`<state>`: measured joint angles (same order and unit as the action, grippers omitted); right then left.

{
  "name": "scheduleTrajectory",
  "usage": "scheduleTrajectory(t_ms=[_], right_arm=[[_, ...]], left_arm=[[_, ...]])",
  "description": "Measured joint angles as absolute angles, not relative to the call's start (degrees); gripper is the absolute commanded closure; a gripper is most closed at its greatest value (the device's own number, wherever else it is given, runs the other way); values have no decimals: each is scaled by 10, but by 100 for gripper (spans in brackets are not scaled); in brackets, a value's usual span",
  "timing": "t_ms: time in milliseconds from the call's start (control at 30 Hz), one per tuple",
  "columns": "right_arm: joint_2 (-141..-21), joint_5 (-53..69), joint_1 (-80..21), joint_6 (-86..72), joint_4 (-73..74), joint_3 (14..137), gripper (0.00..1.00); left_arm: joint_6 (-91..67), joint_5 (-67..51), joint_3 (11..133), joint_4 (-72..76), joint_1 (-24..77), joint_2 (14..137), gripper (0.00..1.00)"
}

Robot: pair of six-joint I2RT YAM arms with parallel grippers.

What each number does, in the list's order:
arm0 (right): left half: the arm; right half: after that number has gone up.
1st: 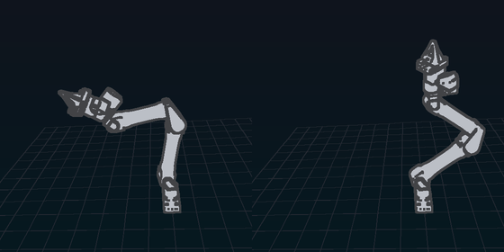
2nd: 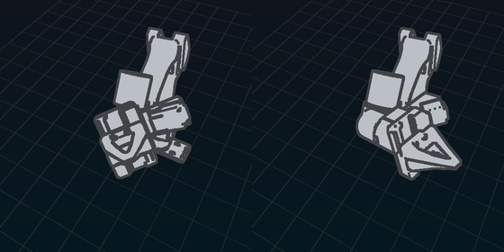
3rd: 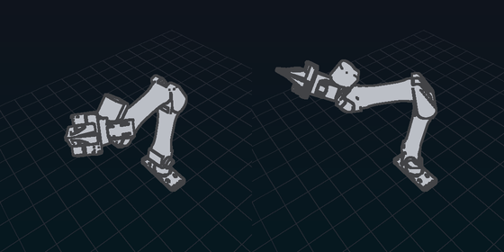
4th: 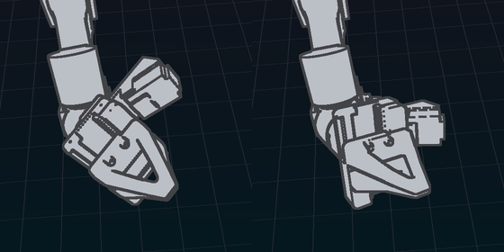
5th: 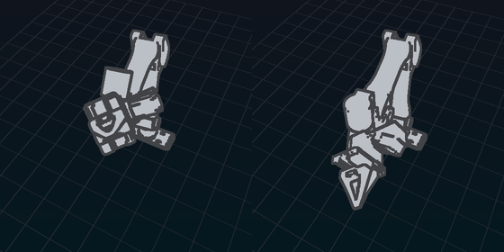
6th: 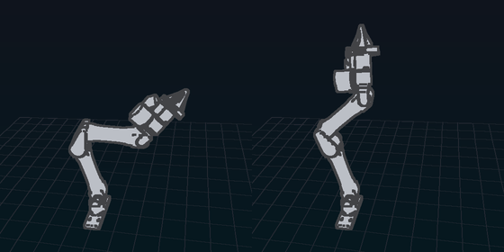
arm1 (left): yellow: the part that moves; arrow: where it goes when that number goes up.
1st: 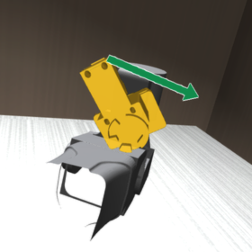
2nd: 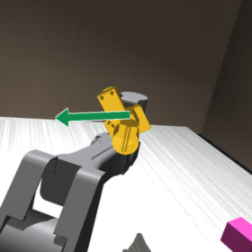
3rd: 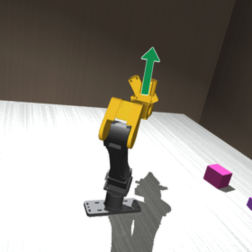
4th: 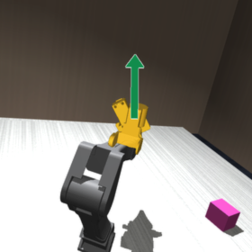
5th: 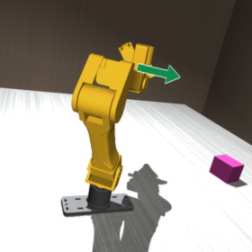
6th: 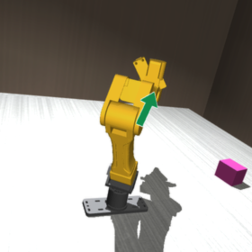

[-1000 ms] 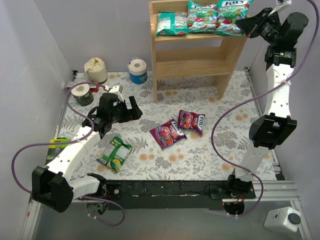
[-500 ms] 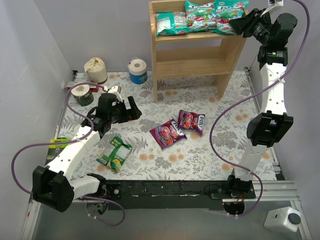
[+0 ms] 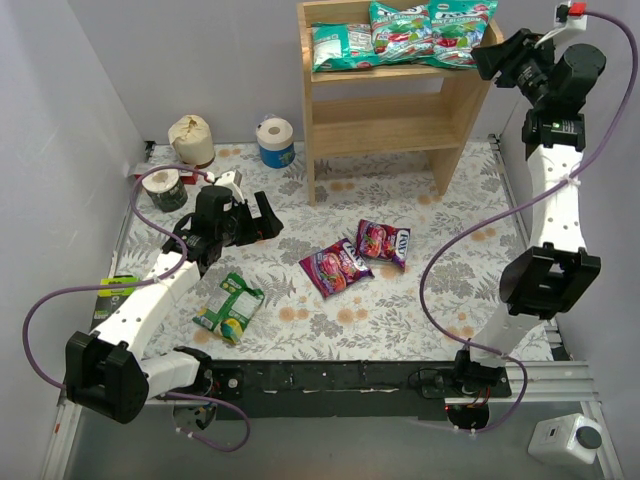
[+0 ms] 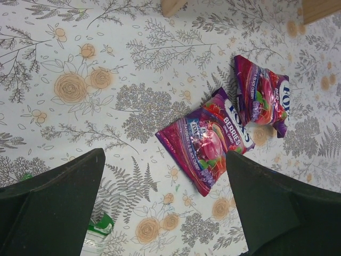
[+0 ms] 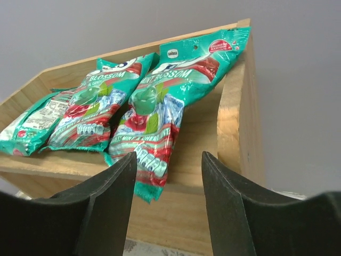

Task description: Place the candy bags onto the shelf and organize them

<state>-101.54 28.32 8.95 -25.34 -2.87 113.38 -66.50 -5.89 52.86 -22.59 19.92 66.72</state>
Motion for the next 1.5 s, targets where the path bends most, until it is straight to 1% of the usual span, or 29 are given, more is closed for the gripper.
scheduleTrajectory(t_ms=[133,367,533,567,667,733,900,1067,1300,1433,1500], right_arm=[[-959,273,93,-256,-34,1080,42],[-919,275,81,-258,-36,1068,41],[-921,258,53,-259,-30,1063,35],[-921,250,47,-260,-30,1060,32],[-920,218,32,-274,-34,1039,26],[-915,196,27,-288,-40,1011,26],[-912,155,25,-338,-72,969,26],[-908,134,25,-374,-92,966,28],[-846,90,24,-386,-99,892,29],[-829,80,24,-386,-105,887,30],[-832,82,24,-387,-110,891,32]], left_arm=[[-665,-60,528,-223,199,667,2],[-669,-61,528,-222,198,667,2],[-670,-61,528,-222,197,667,2],[-670,-61,526,-222,197,666,2],[-670,-60,522,-222,196,666,2],[-671,-60,521,-223,196,666,2],[-671,-58,520,-222,196,665,2],[-671,-55,520,-222,194,665,2],[-671,-53,520,-222,192,660,2],[-671,-53,520,-222,192,659,2],[-671,-53,520,-222,192,659,2]])
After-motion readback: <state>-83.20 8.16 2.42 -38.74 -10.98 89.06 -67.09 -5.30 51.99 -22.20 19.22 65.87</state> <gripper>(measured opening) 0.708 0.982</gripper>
